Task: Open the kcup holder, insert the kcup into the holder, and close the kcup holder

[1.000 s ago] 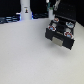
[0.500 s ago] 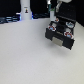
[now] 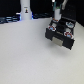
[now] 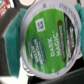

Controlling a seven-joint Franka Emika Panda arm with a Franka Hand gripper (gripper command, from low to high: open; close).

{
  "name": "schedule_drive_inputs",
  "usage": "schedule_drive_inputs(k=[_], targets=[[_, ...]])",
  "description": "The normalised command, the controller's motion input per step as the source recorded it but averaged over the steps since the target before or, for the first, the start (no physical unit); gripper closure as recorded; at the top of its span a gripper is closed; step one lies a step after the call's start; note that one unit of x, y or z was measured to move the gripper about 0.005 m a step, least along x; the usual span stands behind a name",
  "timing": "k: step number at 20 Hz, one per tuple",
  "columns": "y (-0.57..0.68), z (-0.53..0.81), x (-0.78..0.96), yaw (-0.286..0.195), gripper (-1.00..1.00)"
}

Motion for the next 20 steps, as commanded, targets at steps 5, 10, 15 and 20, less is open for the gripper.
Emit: schedule_drive_inputs(k=[5,10,15,20], targets=[[0.34,0.04,0.22,0.011,1.0],[0.33,-0.12,0.05,0.064,1.0],[0.15,-0.16,0.02,0.052,1.0],[0.08,0.05,0.16,-0.006,1.0]])
